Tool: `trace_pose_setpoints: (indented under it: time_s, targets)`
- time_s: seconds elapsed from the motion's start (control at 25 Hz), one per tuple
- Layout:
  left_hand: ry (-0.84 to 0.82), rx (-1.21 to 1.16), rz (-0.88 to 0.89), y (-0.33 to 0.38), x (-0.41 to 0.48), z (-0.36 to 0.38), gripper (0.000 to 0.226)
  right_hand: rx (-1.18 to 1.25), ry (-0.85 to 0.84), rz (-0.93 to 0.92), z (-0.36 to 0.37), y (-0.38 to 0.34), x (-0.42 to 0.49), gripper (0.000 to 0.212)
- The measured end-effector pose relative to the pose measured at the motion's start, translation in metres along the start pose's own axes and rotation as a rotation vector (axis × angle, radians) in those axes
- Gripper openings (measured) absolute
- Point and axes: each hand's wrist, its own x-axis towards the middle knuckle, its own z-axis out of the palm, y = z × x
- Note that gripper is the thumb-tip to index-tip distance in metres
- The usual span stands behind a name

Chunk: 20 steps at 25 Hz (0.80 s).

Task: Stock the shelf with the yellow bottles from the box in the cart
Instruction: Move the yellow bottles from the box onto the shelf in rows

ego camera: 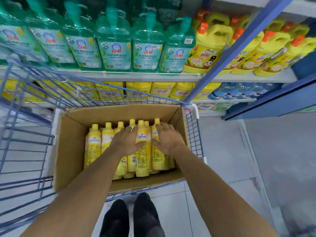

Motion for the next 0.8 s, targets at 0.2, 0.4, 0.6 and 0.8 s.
trace_pose_setpoints:
  time_s: [0.2,0.4,0.6,0.8]
  targets:
    - [0.020,-0.106,-0.074,0.004,0.036,0.029,0.068,0.099,-0.031,0.081,0.028,0.025,0.032,0.061]
    - [0.162,-0.284,-0.153,0.007,0.053,0.052,0.075,0.207,-0.022,0.098,0.054,0.034,0.061,0.057]
    - [0.190,-0.476,-0.292,0.013,0.073,0.049,0.058,0.476,0.080,0.234,0.072,0.035,0.081,0.058]
    - [0.088,-0.665,-0.380,0.014,0.075,0.048,0.080,0.731,0.052,0.316,0.069,0.040,0.075,0.077]
